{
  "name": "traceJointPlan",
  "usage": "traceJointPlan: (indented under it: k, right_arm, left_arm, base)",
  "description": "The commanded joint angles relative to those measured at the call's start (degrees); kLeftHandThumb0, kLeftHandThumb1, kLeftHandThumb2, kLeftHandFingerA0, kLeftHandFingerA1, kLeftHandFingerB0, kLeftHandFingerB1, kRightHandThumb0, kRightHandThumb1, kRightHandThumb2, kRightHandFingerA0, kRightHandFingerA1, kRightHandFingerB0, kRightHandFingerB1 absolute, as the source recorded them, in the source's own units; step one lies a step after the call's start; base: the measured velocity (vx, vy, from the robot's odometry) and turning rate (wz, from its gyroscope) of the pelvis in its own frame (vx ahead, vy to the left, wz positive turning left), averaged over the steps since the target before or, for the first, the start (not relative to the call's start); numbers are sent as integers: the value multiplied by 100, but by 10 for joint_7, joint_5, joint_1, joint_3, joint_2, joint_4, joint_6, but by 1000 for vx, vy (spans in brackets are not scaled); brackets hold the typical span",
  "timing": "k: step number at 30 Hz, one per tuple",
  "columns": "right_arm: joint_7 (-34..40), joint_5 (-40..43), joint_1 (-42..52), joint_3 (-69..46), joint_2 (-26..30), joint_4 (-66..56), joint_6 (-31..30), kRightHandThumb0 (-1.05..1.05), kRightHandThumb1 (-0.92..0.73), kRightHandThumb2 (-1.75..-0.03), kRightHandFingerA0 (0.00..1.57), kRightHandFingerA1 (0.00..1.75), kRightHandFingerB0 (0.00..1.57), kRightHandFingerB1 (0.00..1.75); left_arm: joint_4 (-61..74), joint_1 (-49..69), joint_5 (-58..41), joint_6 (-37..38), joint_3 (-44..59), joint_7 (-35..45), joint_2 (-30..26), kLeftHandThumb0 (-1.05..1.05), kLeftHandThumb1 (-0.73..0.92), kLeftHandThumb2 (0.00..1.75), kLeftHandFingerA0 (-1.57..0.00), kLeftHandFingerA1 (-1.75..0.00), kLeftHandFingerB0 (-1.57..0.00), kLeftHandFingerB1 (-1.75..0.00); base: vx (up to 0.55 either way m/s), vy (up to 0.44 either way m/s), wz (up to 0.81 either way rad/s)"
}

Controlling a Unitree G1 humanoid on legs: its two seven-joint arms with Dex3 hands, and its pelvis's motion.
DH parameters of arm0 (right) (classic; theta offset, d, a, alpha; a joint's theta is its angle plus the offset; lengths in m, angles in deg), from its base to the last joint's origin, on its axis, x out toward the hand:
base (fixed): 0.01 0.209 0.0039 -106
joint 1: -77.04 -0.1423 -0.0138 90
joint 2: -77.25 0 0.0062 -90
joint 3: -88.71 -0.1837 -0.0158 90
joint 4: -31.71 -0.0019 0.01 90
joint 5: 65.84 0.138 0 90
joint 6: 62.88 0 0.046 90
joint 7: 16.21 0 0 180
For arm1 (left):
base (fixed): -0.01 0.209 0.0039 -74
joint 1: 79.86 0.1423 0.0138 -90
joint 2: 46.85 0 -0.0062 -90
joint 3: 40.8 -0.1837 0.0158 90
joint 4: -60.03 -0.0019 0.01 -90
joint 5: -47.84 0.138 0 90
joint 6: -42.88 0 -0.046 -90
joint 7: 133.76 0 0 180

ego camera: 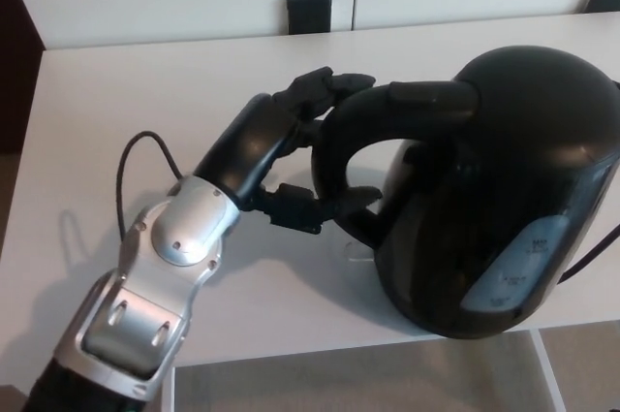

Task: The robot walk towards a table in front and uses its left hand to pick up the pot from the base and places it on the table

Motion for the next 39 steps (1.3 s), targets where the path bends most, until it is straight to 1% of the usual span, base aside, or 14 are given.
traceJointPlan:
  k: [1,10,11,17,20,21,23,27,28,31,32,34,38,39]
  right_arm:
    - [4,4,-2,-3,2,-3,-7,-91,-30,-71,59,67,48,60]
    - [-1,5,-2,-4,6,-9,2,-91,-31,-72,59,68,46,62]
    - [-1,6,-2,-5,6,-10,2,-105,-35,-71,66,70,46,60]
    - [5,0,-4,0,8,-15,1,-92,-32,-73,59,66,45,60]
    - [6,0,-4,0,8,-16,1,-103,-36,-73,66,70,47,61]
    - [7,0,-8,0,7,-17,3,-105,-36,-74,68,69,47,61]
    - [9,-3,-9,2,7,-17,8,-97,-35,-75,65,68,47,61]
    - [15,-11,-9,10,10,-18,9,-105,-38,-76,68,67,48,59]
    - [15,-11,-9,11,11,-17,10,-105,-39,-76,66,65,51,59]
    - [16,-11,-9,13,11,-16,11,-105,-39,-76,66,65,51,59]
    - [18,-14,-7,16,12,-16,12,-100,-36,-77,68,66,56,57]
    - [20,-18,-5,21,13,-15,13,-94,-36,-77,64,63,56,57]
    - [21,-16,-5,23,13,-14,14,-94,-36,-77,64,63,56,57]
    - [26,-22,-2,29,12,-14,16,-100,-31,-77,76,70,50,53]
  left_arm:
    - [-10,3,23,-9,0,-10,9,-72,41,77,-38,-47,-28,-41]
    - [-13,25,32,-7,-9,-39,62,-69,39,76,-47,-50,-33,-41]
    - [-16,25,33,-5,-10,-43,66,-67,48,56,-54,-43,-41,-33]
    - [-35,17,46,-12,-3,-73,99,-67,52,90,-60,-67,-46,-52]
    - [-39,19,26,-23,17,-80,127,-64,58,71,-82,-72,-58,-46]
    - [-61,13,29,9,23,-100,139,-44,84,67,-124,-73,-53,-37]
    - [-80,15,35,43,26,-115,149,-41,85,67,-129,-85,-46,-35]
    - [-91,25,27,78,38,-132,171,-32,80,64,-129,-96,-63,-40]
    - [-92,25,26,78,40,-132,173,-29,79,64,-127,-104,-89,-48]
    - [-95,24,27,79,44,-132,176,-29,79,64,-127,-104,-89,-48]
    - [-90,28,24,77,45,-132,179,-26,72,79,-120,-126,-90,-108]
    - [-82,33,24,77,44,-130,180,-24,58,106,-125,-120,-90,-99]
    - [-83,33,27,79,44,-129,179,-24,58,106,-125,-120,-90,-99]
    - [-79,39,17,77,45,-115,174,-26,71,77,-117,-124,-93,-101]
  base:
    - [0,0,0]
    - [0,0,0]
    - [0,0,0]
    - [0,0,0]
    - [0,0,0]
    - [0,0,0]
    - [0,0,0]
    - [0,0,0]
    - [0,0,0]
    - [0,0,0]
    - [0,0,0]
    - [0,0,0]
    - [0,0,0]
    - [0,0,0]
